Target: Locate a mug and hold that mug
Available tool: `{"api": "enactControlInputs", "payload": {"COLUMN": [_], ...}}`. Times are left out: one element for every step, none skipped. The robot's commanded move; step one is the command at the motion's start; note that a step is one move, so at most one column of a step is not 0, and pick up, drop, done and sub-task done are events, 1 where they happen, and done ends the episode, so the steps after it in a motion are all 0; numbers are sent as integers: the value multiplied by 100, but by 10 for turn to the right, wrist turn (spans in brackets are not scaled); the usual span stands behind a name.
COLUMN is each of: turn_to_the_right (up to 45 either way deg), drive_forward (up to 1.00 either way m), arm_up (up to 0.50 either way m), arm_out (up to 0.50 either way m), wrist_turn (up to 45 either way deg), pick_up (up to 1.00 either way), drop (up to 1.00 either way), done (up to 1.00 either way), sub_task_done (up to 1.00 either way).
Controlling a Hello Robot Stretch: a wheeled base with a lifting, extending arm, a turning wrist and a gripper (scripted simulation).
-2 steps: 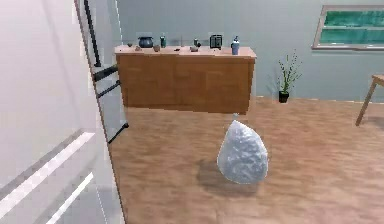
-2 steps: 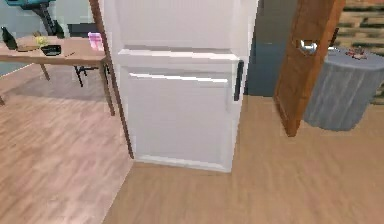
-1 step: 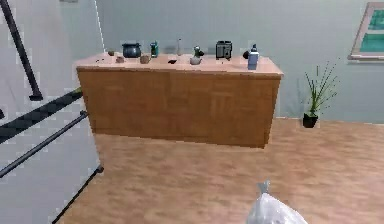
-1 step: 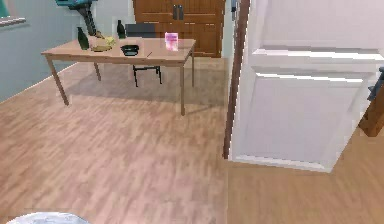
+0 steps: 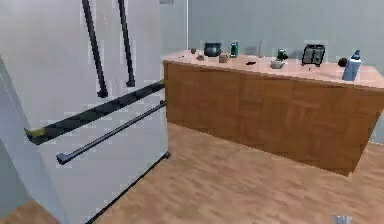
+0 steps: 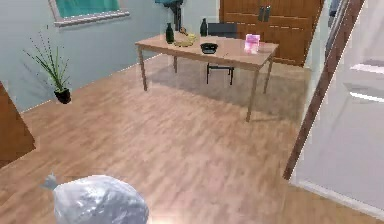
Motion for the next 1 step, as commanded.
{"api": "enactControlInputs", "payload": {"turn_to_the_right": [0], "drive_forward": [65], "arm_up": [0], "arm_out": [0], "wrist_turn": [0], "pick_up": [0], "drop": [0], "done": [0], "sub_task_done": [0]}}
